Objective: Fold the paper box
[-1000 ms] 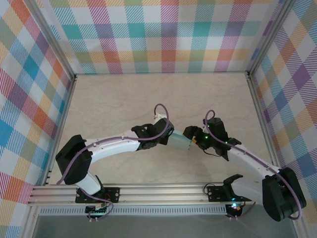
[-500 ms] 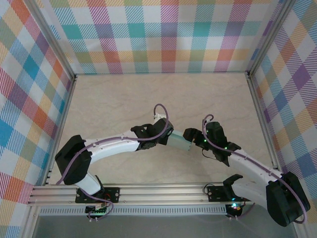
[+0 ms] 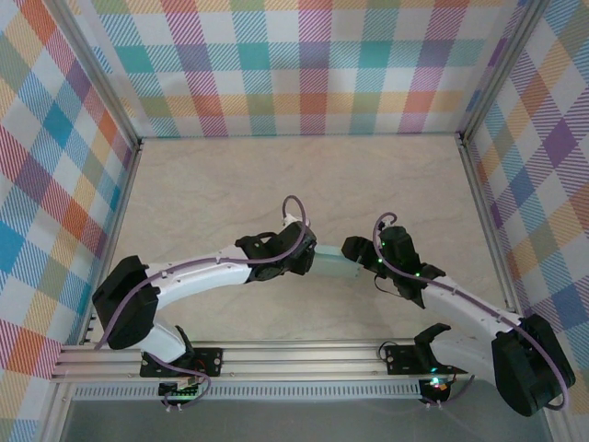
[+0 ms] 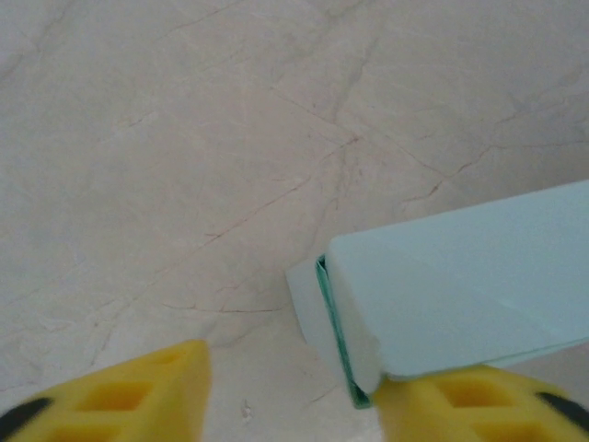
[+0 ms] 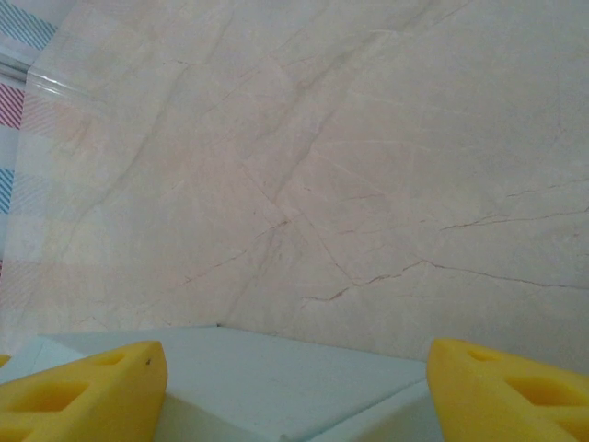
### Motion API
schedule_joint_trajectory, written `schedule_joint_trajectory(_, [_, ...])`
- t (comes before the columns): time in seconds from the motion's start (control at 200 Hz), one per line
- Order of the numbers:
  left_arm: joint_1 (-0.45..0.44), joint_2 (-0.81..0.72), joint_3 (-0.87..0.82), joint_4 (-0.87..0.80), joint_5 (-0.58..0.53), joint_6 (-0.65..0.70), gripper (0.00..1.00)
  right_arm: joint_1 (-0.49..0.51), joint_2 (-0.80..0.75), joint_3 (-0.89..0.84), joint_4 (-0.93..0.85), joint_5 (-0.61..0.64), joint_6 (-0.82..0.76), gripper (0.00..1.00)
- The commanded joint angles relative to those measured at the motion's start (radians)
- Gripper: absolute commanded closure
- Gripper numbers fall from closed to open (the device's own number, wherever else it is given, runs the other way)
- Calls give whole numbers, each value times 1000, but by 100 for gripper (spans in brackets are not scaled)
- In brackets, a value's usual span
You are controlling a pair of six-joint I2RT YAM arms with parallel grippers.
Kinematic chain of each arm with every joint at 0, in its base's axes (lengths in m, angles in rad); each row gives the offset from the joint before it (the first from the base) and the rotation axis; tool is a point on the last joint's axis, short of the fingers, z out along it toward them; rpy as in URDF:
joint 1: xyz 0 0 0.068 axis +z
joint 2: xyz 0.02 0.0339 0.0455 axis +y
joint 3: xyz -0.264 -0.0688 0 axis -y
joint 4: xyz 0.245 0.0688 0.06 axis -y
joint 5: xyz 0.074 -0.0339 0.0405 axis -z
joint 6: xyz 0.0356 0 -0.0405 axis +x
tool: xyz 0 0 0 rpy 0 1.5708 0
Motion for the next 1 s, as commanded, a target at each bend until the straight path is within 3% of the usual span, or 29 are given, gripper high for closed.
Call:
schedule_joint_trajectory(0.0, [-11, -8, -31, -27, 109, 27, 37, 9, 38, -41, -99, 28, -32, 26])
schedule_joint_trajectory(0.215, [-2, -31, -46, -22, 136, 64, 29, 11, 55, -39, -87, 34, -28, 26])
schedule_joint_trajectory(0.51, [32, -105, -102, 58, 259, 94, 19, 10, 85, -31, -77, 33, -25, 26])
schedule_joint_trajectory(0.655, [92, -176, -136, 176, 373, 10, 0, 10, 91, -22, -77, 24, -29, 26])
schedule_joint_trajectory(0.895, [261, -167, -193, 375, 580, -236, 0, 10, 98, -18, -72, 8, -30, 26])
schedule_joint_trajectory(0.995, [295, -115, -183, 378, 628, -293, 13, 11, 91, -15, -81, 6, -32, 26])
